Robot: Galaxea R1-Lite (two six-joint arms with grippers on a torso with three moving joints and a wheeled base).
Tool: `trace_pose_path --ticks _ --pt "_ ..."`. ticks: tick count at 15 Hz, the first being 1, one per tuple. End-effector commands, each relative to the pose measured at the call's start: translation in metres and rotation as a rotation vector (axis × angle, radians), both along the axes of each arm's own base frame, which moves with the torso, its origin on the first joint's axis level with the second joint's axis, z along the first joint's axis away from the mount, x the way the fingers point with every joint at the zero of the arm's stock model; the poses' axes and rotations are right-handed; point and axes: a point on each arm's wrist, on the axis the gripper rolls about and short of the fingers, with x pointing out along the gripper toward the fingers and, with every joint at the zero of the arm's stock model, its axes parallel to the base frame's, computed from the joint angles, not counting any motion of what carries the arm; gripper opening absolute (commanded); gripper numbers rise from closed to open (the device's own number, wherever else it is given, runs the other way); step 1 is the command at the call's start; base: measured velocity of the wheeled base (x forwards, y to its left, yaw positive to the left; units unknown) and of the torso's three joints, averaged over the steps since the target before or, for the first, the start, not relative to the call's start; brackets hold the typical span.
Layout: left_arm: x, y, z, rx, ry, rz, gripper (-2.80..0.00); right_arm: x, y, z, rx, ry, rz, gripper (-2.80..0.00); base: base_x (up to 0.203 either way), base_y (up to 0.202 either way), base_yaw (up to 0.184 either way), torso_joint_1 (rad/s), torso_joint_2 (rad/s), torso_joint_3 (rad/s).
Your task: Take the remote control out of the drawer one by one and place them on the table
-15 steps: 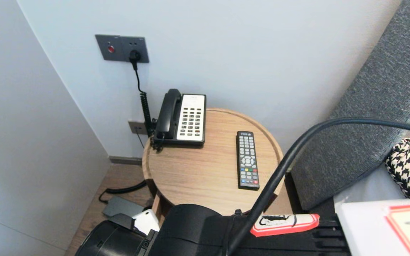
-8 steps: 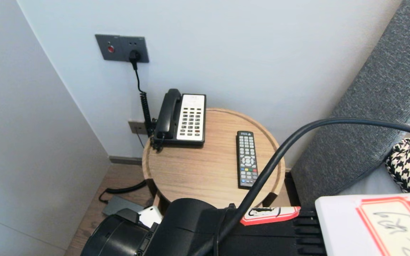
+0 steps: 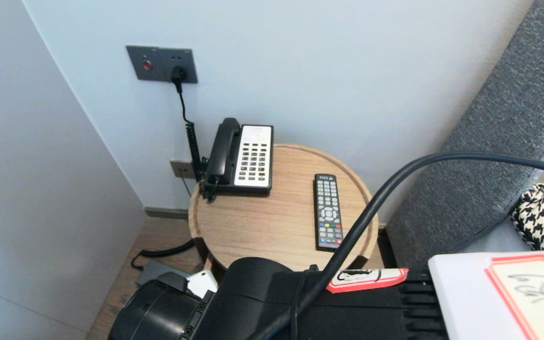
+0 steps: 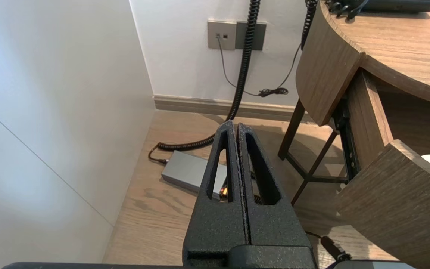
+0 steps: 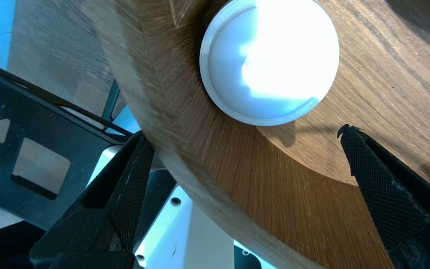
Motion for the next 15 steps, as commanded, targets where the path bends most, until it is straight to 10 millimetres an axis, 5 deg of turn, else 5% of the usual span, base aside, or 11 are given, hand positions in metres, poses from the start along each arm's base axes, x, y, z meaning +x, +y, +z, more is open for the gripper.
trace_pose_path --ticks 1,8,15 --pt "0.001 0.000 -0.003 0.000 0.008 0.001 -2.80 -0.002 -0.003 0.008 0.016 -0.006 -0.003 0.00 0.000 0.000 0.000 0.000 0.00 0.000" --pt "0.001 0.000 -0.003 0.000 0.008 0.001 -2.80 0.006 -0.014 0.032 0.074 -0.028 -0.028 0.00 0.000 0.000 0.000 0.000 0.00 0.000" --pt "0.001 0.000 -0.003 0.000 0.008 0.001 -2.80 0.026 -0.013 0.011 0.026 -0.014 -0.073 0.00 0.000 0.000 0.000 0.000 0.00 0.000"
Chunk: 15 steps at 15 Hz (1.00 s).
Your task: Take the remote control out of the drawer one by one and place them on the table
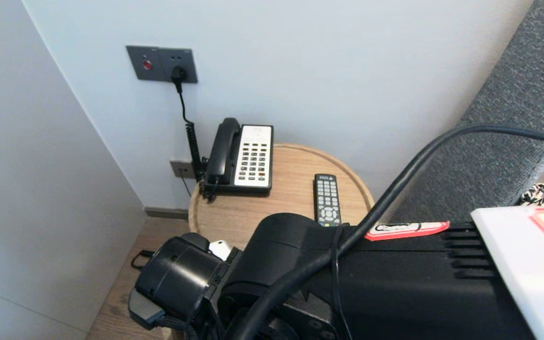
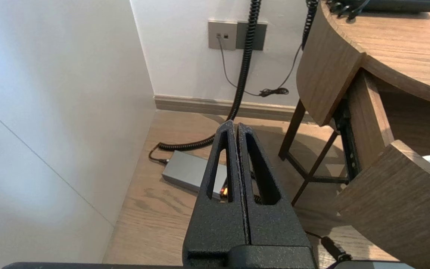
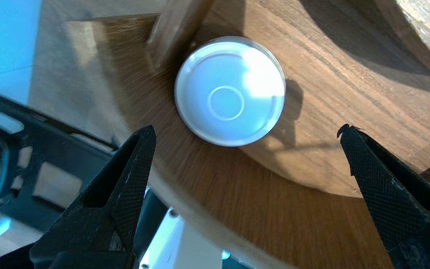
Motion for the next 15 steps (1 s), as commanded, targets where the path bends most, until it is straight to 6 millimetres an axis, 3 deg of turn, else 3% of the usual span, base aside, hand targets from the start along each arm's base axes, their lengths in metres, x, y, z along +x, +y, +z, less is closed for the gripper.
trace_pose_path --ticks 1,6,15 --pt "0.001 0.000 -0.002 0.000 0.008 0.001 -2.80 0.003 0.003 -0.013 -0.032 0.013 -0.007 0.00 0.000 0.000 0.000 0.000 0.00 0.000" --pt "0.001 0.000 -0.002 0.000 0.008 0.001 -2.80 0.002 0.011 -0.034 -0.080 0.027 0.000 0.00 0.000 0.000 0.000 0.000 0.00 0.000" --pt "0.001 0.000 -0.002 0.000 0.008 0.001 -2.80 0.001 0.015 -0.039 -0.097 0.009 -0.003 0.00 0.000 0.000 0.000 0.000 0.00 0.000"
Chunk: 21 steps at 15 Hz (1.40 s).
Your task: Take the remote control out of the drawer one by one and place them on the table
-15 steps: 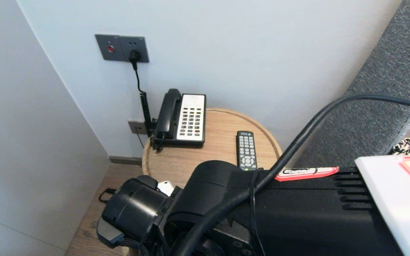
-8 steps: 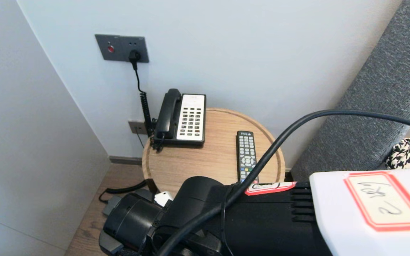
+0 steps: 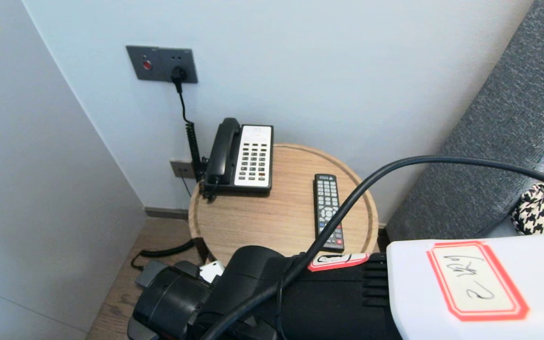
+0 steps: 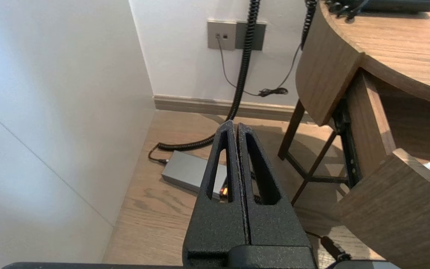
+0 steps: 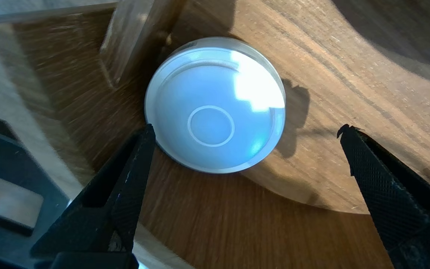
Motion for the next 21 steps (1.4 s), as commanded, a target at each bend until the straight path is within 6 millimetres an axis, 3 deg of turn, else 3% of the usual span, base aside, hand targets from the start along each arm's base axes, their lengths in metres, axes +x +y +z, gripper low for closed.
trace_pose_path --ticks 1,12,15,21 --pt "0.001 0.000 -0.003 0.000 0.008 0.001 -2.80 0.001 -0.002 0.000 -0.016 -0.014 -0.004 0.00 0.000 0.000 0.000 0.000 0.00 0.000" --pt "0.001 0.000 -0.003 0.000 0.008 0.001 -2.80 0.017 -0.017 0.006 -0.028 -0.035 -0.054 0.00 0.000 0.000 0.000 0.000 0.00 0.000" --pt "0.001 0.000 -0.003 0.000 0.008 0.000 -2.80 0.016 -0.021 0.011 -0.022 -0.037 -0.055 0.00 0.000 0.000 0.000 0.000 0.00 0.000" --pt "0.001 0.000 -0.003 0.000 0.008 0.001 -2.80 0.004 -0.009 0.027 0.048 -0.056 -0.018 0.00 0.000 0.000 0.000 0.000 0.00 0.000"
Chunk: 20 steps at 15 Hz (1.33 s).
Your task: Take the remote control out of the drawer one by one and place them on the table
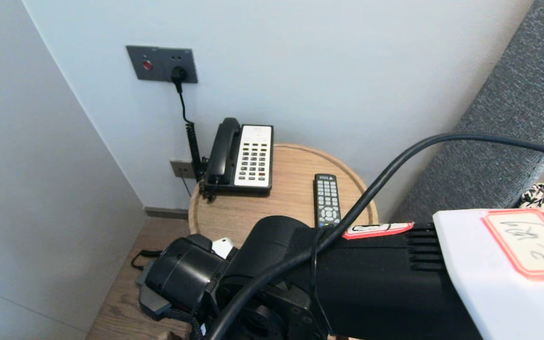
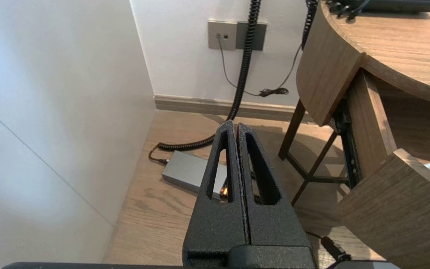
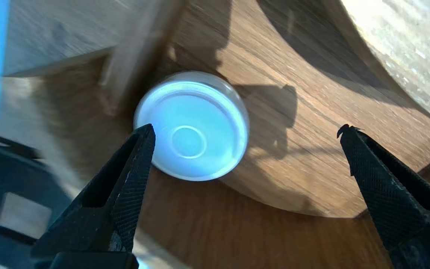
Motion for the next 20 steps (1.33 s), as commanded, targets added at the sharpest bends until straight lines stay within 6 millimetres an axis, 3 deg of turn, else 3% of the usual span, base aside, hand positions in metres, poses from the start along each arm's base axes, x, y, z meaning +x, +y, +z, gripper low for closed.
trace_pose_path --ticks 1,5,15,20 --pt "0.001 0.000 -0.003 0.000 0.008 0.001 -2.80 -0.008 0.006 -0.003 -0.008 0.004 0.019 0.00 0.000 0.000 0.000 0.000 0.00 0.000" --pt "0.001 0.000 -0.003 0.000 0.008 0.001 -2.80 -0.013 0.014 -0.021 -0.043 0.021 0.035 0.00 0.000 0.000 0.000 0.000 0.00 0.000" --pt "0.001 0.000 -0.003 0.000 0.008 0.001 -2.80 -0.019 0.023 -0.017 0.014 -0.004 0.057 0.00 0.000 0.000 0.000 0.000 0.00 0.000" --pt "0.001 0.000 -0.003 0.000 0.008 0.000 -2.80 -0.019 0.024 -0.027 -0.018 0.001 0.052 0.00 0.000 0.000 0.000 0.000 0.00 0.000"
